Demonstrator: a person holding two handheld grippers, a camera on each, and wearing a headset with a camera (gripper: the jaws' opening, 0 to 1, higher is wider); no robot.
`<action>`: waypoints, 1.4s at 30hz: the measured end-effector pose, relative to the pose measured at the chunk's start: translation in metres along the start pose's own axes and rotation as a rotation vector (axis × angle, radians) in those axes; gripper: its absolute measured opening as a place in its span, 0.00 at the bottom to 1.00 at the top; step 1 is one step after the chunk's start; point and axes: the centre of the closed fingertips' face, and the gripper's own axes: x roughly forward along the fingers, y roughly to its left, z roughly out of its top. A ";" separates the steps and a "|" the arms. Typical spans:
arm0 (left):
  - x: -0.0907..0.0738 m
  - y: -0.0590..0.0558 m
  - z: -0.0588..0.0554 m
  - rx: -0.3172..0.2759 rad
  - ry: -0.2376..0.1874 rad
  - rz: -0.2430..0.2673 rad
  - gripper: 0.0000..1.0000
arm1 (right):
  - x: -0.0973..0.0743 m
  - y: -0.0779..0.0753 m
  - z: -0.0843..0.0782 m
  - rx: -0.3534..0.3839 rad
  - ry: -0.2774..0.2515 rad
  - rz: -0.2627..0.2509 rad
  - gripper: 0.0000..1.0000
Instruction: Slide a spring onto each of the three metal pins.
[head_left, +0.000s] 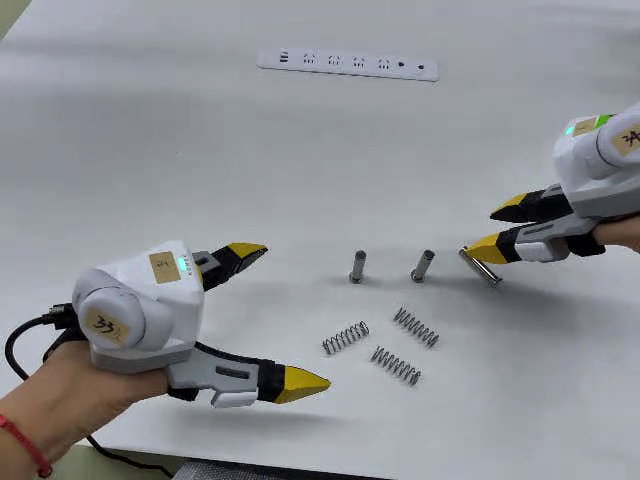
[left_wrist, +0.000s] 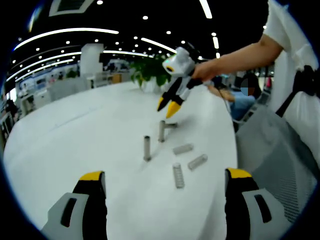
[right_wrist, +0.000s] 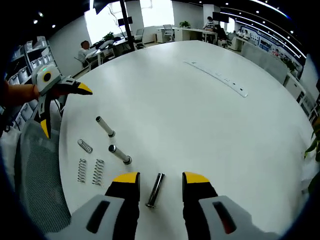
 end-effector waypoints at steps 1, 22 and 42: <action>0.000 0.000 0.000 -0.003 -0.002 0.001 1.00 | 0.002 0.001 -0.001 0.004 0.010 -0.001 0.33; 0.002 0.003 0.002 -0.018 -0.016 -0.005 1.00 | 0.029 0.005 -0.022 0.108 0.184 -0.014 0.17; 0.001 0.003 0.003 -0.024 -0.022 -0.008 1.00 | 0.034 0.005 -0.023 0.054 0.252 -0.049 0.10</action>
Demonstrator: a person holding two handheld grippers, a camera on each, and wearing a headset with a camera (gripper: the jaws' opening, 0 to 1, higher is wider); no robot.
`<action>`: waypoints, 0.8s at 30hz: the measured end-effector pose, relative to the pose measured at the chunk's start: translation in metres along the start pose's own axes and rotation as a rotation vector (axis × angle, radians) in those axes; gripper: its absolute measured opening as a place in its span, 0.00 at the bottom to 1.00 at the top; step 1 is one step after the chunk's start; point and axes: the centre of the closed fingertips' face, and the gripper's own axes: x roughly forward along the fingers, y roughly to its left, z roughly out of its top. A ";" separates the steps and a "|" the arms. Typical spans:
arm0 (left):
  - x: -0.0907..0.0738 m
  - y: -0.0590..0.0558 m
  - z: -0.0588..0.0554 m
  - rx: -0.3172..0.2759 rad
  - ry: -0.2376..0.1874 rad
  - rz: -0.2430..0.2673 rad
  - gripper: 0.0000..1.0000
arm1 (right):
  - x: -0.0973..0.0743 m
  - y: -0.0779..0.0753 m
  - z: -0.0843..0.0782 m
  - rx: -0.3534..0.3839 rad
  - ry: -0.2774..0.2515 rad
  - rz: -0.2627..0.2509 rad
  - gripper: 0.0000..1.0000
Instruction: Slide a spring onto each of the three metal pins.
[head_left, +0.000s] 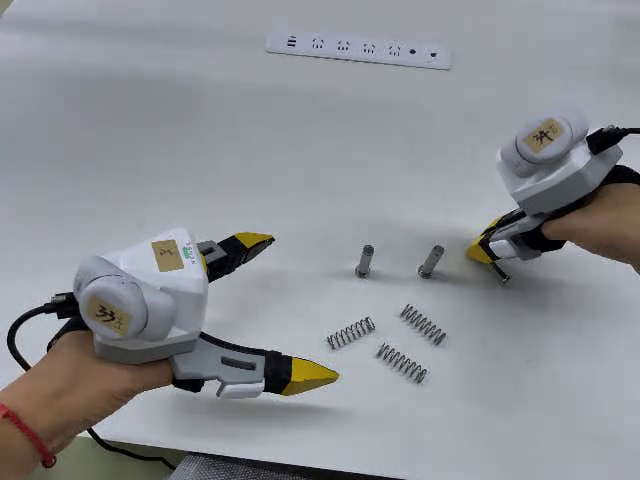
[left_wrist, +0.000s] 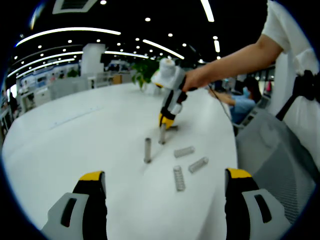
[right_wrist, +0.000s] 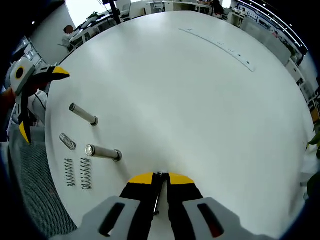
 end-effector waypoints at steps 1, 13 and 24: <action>0.000 0.000 0.000 -0.001 -0.001 0.000 1.00 | 0.000 -0.001 0.000 -0.002 0.001 -0.002 0.10; 0.000 -0.003 -0.001 -0.003 0.002 -0.001 1.00 | 0.000 0.002 -0.003 0.000 0.004 -0.012 0.09; -0.001 -0.003 -0.002 -0.005 0.001 0.002 1.00 | -0.008 0.008 -0.005 -0.007 -0.019 -0.008 0.09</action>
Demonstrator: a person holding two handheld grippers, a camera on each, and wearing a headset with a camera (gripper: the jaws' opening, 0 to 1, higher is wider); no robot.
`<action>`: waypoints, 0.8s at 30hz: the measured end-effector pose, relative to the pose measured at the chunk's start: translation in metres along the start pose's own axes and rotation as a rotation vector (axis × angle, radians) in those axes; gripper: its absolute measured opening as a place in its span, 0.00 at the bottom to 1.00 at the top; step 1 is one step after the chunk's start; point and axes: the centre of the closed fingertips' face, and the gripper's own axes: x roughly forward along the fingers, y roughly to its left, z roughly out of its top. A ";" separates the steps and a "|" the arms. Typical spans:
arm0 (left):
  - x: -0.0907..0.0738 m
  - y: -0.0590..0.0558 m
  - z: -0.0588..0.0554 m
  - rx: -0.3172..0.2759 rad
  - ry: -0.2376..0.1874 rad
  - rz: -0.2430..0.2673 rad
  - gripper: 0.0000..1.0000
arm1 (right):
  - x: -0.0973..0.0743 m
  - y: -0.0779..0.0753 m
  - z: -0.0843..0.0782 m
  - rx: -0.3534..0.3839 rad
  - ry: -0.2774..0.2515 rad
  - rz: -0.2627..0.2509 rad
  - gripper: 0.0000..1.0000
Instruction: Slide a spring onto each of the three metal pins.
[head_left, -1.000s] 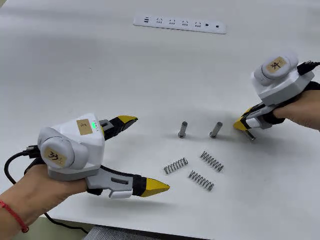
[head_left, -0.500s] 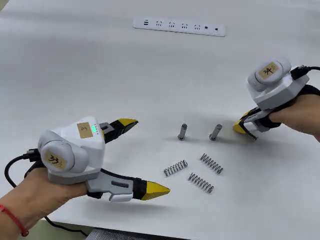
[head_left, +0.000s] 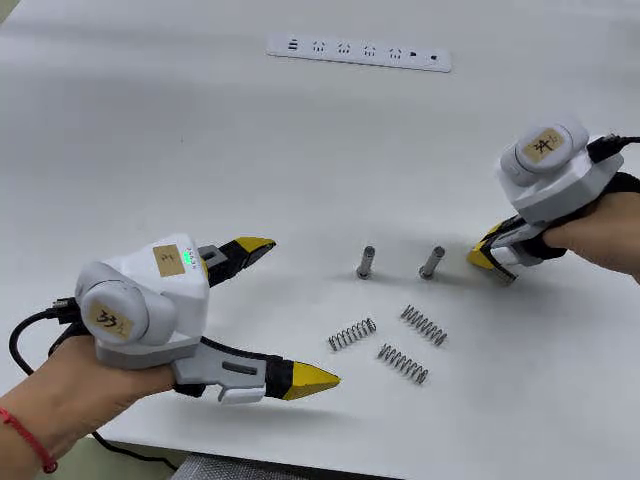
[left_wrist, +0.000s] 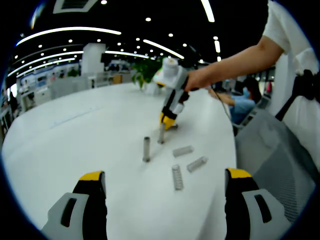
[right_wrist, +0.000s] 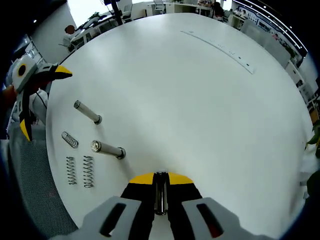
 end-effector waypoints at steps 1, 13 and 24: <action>0.000 0.000 0.000 0.000 0.000 0.000 1.00 | 0.000 -0.001 0.001 0.000 -0.003 0.000 0.09; 0.001 -0.001 0.002 0.005 0.002 -0.004 1.00 | -0.012 -0.002 0.003 0.011 -0.071 -0.004 0.09; 0.001 -0.004 0.002 0.011 0.006 -0.006 1.00 | -0.020 0.000 0.003 0.023 -0.128 -0.007 0.09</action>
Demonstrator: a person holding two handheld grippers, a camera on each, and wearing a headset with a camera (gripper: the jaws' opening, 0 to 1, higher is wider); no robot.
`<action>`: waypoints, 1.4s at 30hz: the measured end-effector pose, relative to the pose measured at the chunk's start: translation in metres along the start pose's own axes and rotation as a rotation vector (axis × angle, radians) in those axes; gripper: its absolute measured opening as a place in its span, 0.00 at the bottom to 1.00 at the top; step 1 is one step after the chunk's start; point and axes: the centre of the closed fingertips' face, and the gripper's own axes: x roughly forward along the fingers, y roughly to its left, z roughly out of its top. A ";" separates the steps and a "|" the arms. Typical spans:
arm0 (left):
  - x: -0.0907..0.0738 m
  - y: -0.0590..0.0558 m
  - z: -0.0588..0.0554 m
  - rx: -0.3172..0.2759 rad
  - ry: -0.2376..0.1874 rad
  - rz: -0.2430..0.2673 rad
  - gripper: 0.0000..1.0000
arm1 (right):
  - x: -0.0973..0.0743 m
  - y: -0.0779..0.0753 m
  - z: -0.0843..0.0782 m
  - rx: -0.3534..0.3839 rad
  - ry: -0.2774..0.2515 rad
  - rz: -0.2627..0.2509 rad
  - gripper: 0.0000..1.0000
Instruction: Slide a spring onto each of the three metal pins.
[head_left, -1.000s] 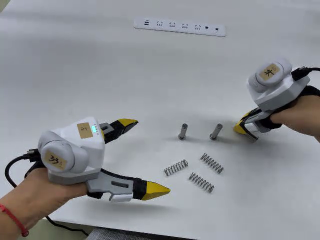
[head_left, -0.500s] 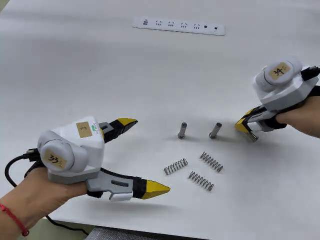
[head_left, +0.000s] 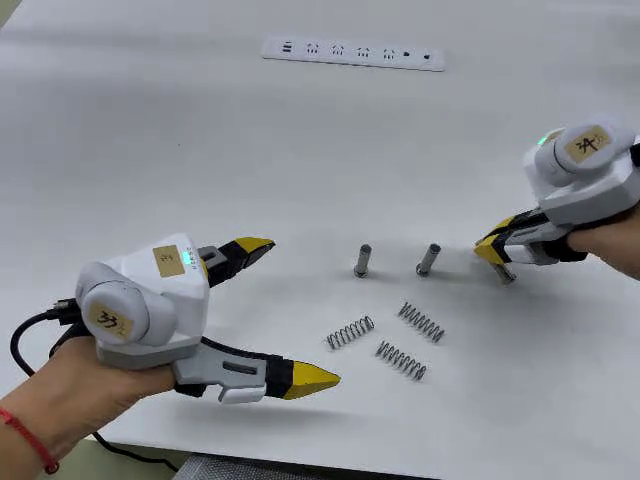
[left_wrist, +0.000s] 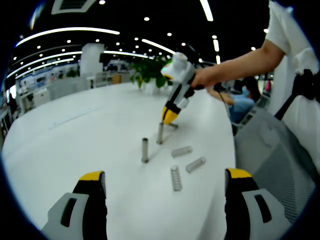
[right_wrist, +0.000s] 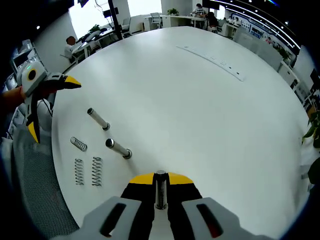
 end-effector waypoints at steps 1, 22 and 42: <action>0.000 0.000 0.000 0.000 0.001 -0.001 1.00 | -0.001 0.001 0.000 0.001 -0.005 -0.001 0.09; -0.001 -0.001 0.003 0.009 0.005 -0.003 1.00 | -0.022 0.005 -0.002 0.029 -0.119 -0.014 0.09; -0.001 -0.006 0.003 0.012 0.014 -0.008 1.00 | -0.034 0.006 -0.010 0.028 -0.189 -0.019 0.09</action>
